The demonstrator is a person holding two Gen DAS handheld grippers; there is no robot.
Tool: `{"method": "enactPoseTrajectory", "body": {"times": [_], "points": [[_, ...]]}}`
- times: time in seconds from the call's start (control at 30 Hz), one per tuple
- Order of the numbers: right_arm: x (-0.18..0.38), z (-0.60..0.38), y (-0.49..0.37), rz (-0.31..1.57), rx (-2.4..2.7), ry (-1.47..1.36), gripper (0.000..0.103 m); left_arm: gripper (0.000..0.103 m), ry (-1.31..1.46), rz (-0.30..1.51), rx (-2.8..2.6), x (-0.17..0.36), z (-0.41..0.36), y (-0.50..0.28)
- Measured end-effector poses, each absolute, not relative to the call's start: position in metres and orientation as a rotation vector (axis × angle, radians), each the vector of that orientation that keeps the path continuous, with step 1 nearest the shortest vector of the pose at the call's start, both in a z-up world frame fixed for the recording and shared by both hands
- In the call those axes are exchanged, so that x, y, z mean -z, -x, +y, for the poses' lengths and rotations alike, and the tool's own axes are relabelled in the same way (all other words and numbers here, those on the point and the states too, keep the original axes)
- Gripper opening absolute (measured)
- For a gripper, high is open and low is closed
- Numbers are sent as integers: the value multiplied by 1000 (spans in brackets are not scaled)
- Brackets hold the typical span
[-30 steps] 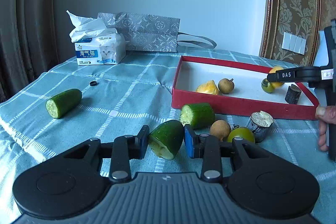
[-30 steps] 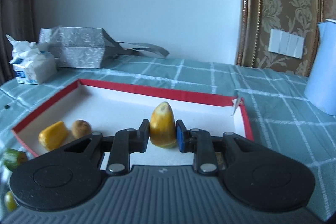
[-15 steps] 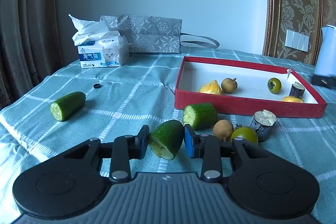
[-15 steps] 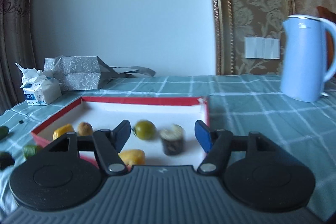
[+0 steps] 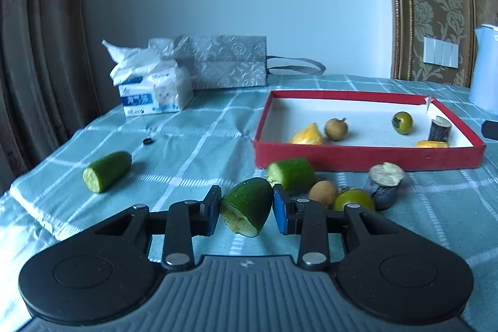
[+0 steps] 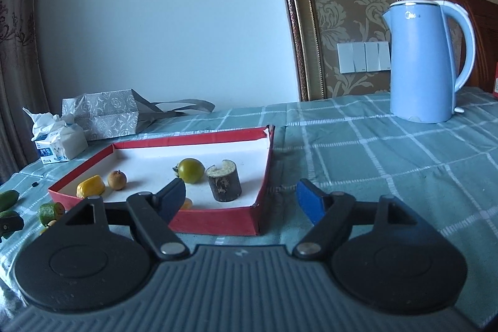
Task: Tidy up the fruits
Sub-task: 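Lower the yellow chunk into the tray and open the right gripper while the left holds the cucumber, then lower the cucumber chunk into the tray and open the left gripper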
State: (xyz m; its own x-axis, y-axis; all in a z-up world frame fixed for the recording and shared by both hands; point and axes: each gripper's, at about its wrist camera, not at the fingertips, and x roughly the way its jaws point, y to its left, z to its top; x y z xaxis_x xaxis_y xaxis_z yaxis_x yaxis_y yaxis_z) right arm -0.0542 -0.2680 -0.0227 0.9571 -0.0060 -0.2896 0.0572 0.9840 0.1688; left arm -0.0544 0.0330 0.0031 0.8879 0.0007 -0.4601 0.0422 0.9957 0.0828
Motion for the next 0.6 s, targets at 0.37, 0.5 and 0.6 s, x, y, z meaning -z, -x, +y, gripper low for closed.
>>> {"method": "enactPoseTrajectory", "body": {"times": [0.37,0.5,0.6], "points": [[24,-272,52,303,29,-207,80,34,-145,428,65,-34,-10,50],[25,-273,51,313,24,-215,80,34,-161,409,83,-43,-25,43],[26,-275,49,320,23,-224,80,34,-167,406,90,-45,-33,37]]}}
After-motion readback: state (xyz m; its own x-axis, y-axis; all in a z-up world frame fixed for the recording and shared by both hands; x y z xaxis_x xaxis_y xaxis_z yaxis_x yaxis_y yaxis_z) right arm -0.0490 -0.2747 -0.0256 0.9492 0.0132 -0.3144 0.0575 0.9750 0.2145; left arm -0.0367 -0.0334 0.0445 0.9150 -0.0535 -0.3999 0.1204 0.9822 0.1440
